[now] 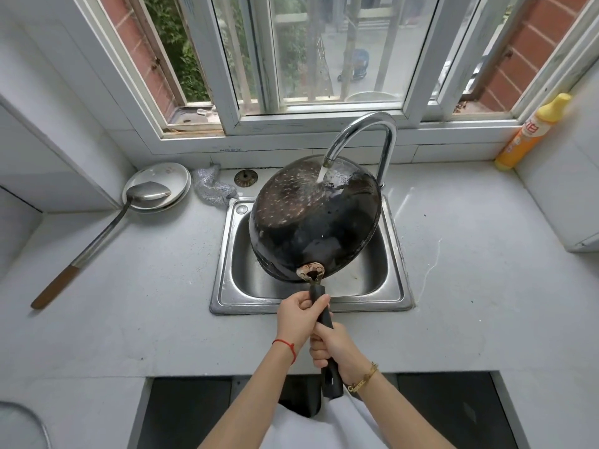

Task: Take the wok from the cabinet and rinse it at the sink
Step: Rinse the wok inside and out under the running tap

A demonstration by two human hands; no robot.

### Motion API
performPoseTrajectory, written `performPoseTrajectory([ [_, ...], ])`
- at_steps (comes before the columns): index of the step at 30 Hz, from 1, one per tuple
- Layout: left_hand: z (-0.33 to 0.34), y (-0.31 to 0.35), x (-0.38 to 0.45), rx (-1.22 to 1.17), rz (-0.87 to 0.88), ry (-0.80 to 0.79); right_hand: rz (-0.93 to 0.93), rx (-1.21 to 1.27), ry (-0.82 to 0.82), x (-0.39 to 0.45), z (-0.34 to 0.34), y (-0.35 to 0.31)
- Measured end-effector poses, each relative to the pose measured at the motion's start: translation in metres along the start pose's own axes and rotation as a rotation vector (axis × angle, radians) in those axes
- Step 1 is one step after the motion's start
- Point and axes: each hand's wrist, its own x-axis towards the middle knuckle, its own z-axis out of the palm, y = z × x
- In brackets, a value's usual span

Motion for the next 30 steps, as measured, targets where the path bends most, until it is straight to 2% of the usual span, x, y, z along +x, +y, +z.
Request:
performPoseTrajectory([
  [15, -0.017, 0.008, 0.008, -0.016, 0.006, 0.044, 0.018, -0.048, -0.039, 0.017, 0.014, -0.008],
  [30, -0.011, -0.007, -0.018, -0.057, -0.019, 0.034, 0.028, -0.025, -0.042, -0.002, 0.008, 0.016],
])
